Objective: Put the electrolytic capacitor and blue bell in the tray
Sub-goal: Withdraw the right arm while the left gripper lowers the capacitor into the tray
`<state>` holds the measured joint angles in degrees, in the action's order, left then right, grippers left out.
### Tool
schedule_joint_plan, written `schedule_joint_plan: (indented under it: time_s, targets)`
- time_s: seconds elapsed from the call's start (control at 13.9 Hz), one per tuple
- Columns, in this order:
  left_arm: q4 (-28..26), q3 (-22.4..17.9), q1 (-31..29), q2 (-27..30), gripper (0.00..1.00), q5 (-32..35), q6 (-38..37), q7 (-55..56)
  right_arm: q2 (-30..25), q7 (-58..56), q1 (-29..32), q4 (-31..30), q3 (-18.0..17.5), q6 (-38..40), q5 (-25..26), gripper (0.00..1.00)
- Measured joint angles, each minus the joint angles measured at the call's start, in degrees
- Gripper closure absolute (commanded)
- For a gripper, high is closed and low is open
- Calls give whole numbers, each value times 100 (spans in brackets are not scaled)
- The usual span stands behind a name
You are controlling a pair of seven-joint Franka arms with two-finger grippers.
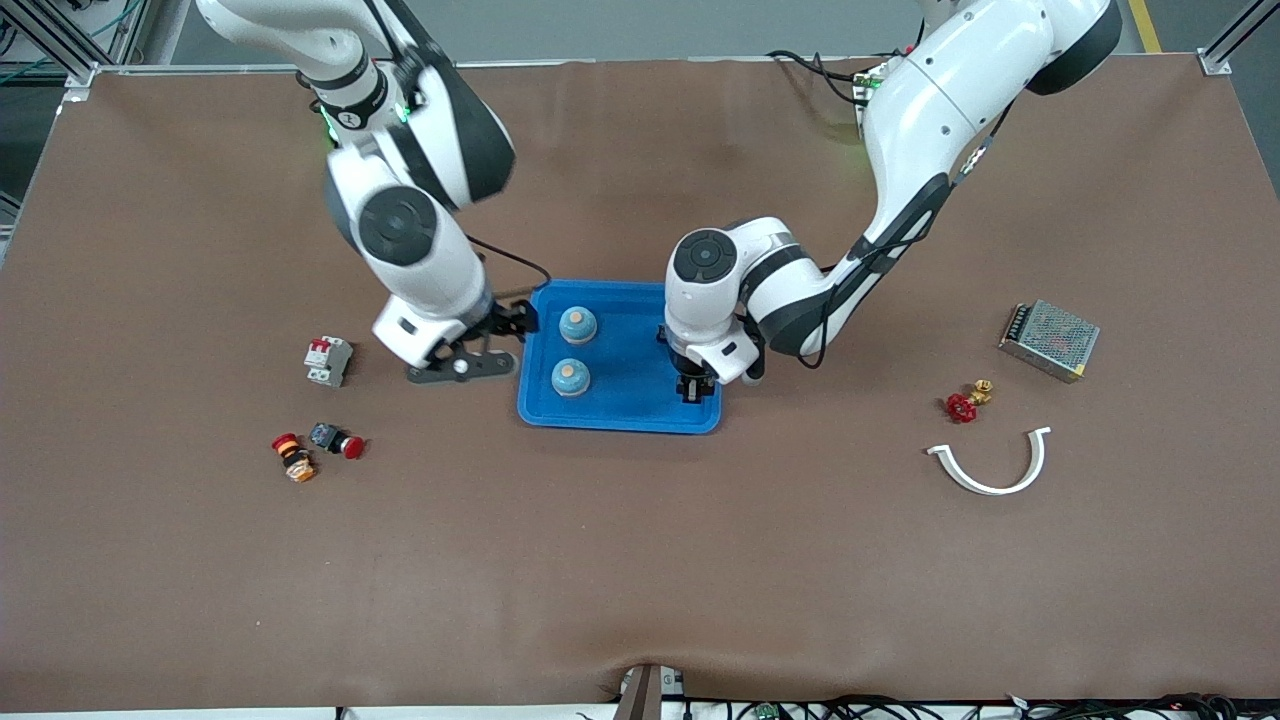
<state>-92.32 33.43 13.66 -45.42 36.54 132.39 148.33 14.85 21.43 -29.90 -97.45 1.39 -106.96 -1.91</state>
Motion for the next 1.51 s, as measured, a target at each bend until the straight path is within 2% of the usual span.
schedule_joint_plan:
  time_s: [0.22, 0.43, 0.65, 0.93, 1.15, 1.51]
  targets:
    - [272, -226, 259, -129, 100, 0, 0, 72, -589, -681, 400, -240, 4, 320, 3, 0]
    - [464, -373, 520, -211, 100, 0, 0, 192, -1074, -1588, 1200, -645, 23, 328, 9, 0]
    - [508, -383, 627, -281, 100, 0, -1, 247, -1278, -2138, 2033, -741, 45, 329, 13, 0]
    - [510, -386, 663, -364, 100, 0, -2, 252, -1305, -2292, 2958, -722, 54, 283, 15, 0]
    - [512, -386, 687, -404, 100, 0, -2, 253, -1318, -2295, 3168, -472, 49, 277, 65, 0]
    - [512, -387, 819, -460, 100, 0, -2, 265, -1338, -2263, 3407, 38, 45, 771, 69, 0]
